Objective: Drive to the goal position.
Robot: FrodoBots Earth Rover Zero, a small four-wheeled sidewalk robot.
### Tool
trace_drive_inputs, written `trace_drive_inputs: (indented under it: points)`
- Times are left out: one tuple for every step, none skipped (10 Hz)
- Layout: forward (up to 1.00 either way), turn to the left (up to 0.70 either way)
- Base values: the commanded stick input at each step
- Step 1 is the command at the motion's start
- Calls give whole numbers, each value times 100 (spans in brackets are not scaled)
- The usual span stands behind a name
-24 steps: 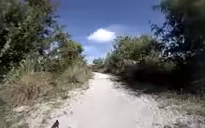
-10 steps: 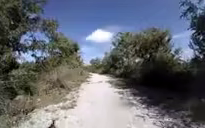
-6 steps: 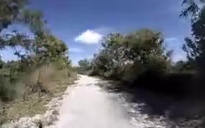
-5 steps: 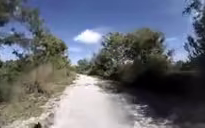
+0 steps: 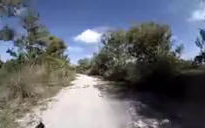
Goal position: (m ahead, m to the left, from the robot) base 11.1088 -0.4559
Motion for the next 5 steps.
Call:
trace_drive_inputs:
  points:
    - [85, 0]
    - [85, 0]
    - [85, 0]
    - [85, 0]
    - [85, 0]
